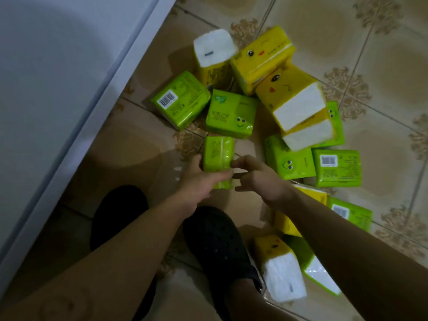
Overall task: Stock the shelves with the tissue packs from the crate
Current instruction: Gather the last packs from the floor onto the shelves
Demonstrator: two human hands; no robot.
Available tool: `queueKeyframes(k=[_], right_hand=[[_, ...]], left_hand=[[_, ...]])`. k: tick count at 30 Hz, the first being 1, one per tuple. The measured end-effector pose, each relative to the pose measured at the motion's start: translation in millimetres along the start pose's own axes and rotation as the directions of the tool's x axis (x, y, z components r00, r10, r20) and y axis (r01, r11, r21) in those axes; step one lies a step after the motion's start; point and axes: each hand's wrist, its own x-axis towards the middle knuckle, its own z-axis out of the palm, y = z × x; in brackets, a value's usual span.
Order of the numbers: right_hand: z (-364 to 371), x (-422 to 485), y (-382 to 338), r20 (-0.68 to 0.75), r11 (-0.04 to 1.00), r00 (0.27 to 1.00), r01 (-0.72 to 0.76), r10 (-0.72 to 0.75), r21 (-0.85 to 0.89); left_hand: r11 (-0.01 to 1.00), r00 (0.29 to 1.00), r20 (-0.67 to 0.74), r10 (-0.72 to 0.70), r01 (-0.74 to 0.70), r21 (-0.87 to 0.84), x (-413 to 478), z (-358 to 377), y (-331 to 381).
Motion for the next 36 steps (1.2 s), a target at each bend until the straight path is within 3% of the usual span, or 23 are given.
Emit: queueKeyframes(k=[4, 8, 11, 14, 15, 16, 18, 19, 20, 21, 22, 23, 24, 26, 28, 30, 32, 36], right_hand=[[9, -6, -2, 0.150, 0.985, 0.988, 0.003, -0.030, 0.175], [5, -14, -14, 0.104, 0.866, 0.992, 0.016, -0.078, 0.500], [4, -22, -28, -0.028, 0.885, 0.998, 0.061, -0.054, 0.462], [20, -30, -48, 0.084, 0.920, 0.994, 0.030, -0.068, 0.391], [28, -33, -58, 0.132, 0.921, 0.989, 0.012, -0.069, 0.389], [37, -36, -68, 0.179, 0.913, 0.982, -0.018, -0.061, 0.408], [54, -42, -89, 0.273, 0.869, 0.960, -0.085, -0.059, 0.488], [62, -46, -101, 0.298, 0.843, 0.951, -0.094, -0.081, 0.529], [68, -50, -112, 0.295, 0.823, 0.950, -0.084, -0.105, 0.562], [74, -53, -123, 0.257, 0.810, 0.959, -0.054, -0.121, 0.583], [77, -56, -132, 0.212, 0.807, 0.969, -0.023, -0.127, 0.590], [80, -59, -140, 0.177, 0.811, 0.975, 0.005, -0.134, 0.586], [81, -63, -147, 0.165, 0.817, 0.974, 0.032, -0.155, 0.575], [82, -72, -160, 0.172, 0.840, 0.960, 0.098, -0.222, 0.534], [82, -85, -171, 0.182, 0.855, 0.942, 0.160, -0.281, 0.494], [81, -99, -183, 0.201, 0.866, 0.926, 0.199, -0.319, 0.459], [79, -111, -194, 0.224, 0.888, 0.922, 0.202, -0.315, 0.413], [82, -137, -219, 0.216, 0.959, 0.939, 0.237, -0.268, 0.158]], left_hand=[[0.999, 0.996, -0.079, 0.044, -0.045, -0.009, -7, -16, 0], [0.998, 0.996, -0.078, 0.044, -0.041, 0.044, -21, -54, 20], [0.997, 0.996, 0.063, 0.064, -0.066, 0.029, -36, -82, 45], [0.976, 0.978, 0.113, 0.175, -0.188, 0.110, -56, -105, 72], [0.920, 0.951, 0.077, 0.298, -0.308, 0.242, -62, -111, 79], [0.785, 0.884, 0.064, 0.463, -0.442, 0.433, -71, -117, 87], [0.294, 0.648, 0.204, 0.734, -0.574, 0.764, -90, -124, 98], [0.061, 0.547, 0.321, 0.773, -0.568, 0.821, -101, -126, 102], [-0.107, 0.488, 0.421, 0.764, -0.548, 0.829, -110, -128, 103], [-0.200, 0.465, 0.485, 0.740, -0.537, 0.820, -117, -132, 102], [-0.206, 0.475, 0.493, 0.729, -0.534, 0.820, -122, -138, 99], [-0.141, 0.502, 0.452, 0.737, -0.540, 0.830, -126, -144, 97], [-0.013, 0.532, 0.369, 0.762, -0.557, 0.830, -132, -150, 97], [0.324, 0.581, 0.119, 0.805, -0.599, 0.732, -145, -153, 103], [0.618, 0.678, -0.106, 0.728, -0.580, 0.531, -163, -146, 118], [0.809, 0.799, -0.173, 0.576, -0.526, 0.264, -180, -140, 132], [0.850, 0.823, -0.215, 0.525, -0.520, 0.084, -197, -136, 145], [0.841, 0.777, -0.430, 0.460, -0.537, -0.069, -219, -140, 149]])
